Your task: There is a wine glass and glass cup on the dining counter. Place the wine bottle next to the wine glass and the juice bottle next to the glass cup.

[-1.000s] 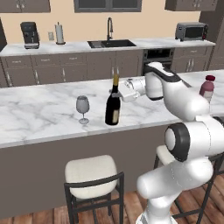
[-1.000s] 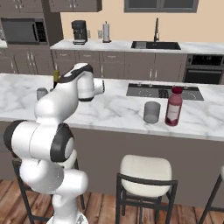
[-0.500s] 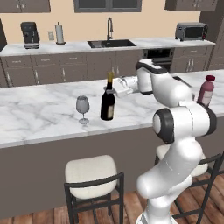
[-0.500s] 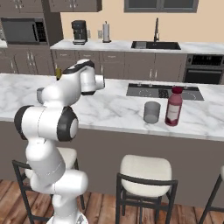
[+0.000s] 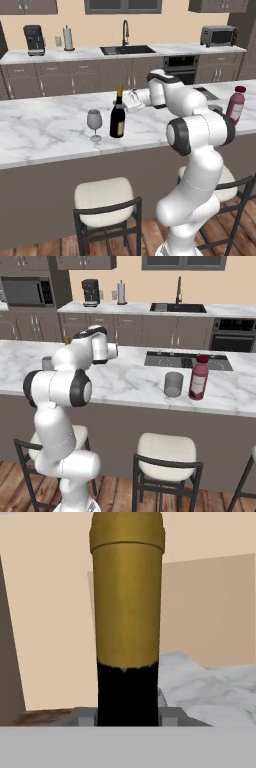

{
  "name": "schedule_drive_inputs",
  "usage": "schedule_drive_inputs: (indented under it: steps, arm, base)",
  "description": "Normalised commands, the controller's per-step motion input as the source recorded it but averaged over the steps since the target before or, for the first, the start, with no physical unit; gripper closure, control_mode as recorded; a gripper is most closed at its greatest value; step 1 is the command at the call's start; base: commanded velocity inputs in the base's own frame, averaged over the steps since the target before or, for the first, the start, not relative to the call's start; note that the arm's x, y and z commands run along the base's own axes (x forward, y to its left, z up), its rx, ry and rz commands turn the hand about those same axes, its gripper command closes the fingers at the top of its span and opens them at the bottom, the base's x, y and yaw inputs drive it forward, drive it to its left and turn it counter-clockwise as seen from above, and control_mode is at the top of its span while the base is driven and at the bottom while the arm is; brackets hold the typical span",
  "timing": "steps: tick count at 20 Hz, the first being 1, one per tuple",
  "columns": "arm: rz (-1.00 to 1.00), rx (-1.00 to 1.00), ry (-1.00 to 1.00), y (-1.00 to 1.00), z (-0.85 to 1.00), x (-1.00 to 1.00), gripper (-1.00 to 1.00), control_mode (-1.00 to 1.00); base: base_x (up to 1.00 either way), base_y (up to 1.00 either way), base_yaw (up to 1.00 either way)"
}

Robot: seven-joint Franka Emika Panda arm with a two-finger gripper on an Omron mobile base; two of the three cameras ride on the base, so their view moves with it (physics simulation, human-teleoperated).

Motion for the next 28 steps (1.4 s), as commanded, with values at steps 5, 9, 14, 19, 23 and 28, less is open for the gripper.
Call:
schedule_drive_inputs:
  steps: [5, 9, 14, 19, 23, 28]
  arm:
    - [0.00, -0.04, -0.09, 0.13, -0.14, 0.35, 1.00, -1.00]
    - [0.00, -0.05, -0.08, 0.02, -0.11, 0.34, 1.00, -1.00]
    - [0.00, -0.02, -0.01, 0.07, -0.13, 0.33, 1.00, -1.00]
    - [0.00, 0.00, 0.01, 0.12, -0.12, 0.30, 1.00, -1.00]
    - [0.00, 0.04, 0.03, 0.11, -0.14, 0.21, 1.00, -1.00]
    - [0.00, 0.04, 0.00, 0.10, -0.18, 0.06, 1.00, -1.00]
  base:
    - [0.00, 0.00, 0.00]
    - [0.00, 0.00, 0.00]
    - [0.00, 0.00, 0.00]
    - [0.00, 0.00, 0.00]
    - [0.00, 0.00, 0.00]
    - [0.00, 0.00, 0.00]
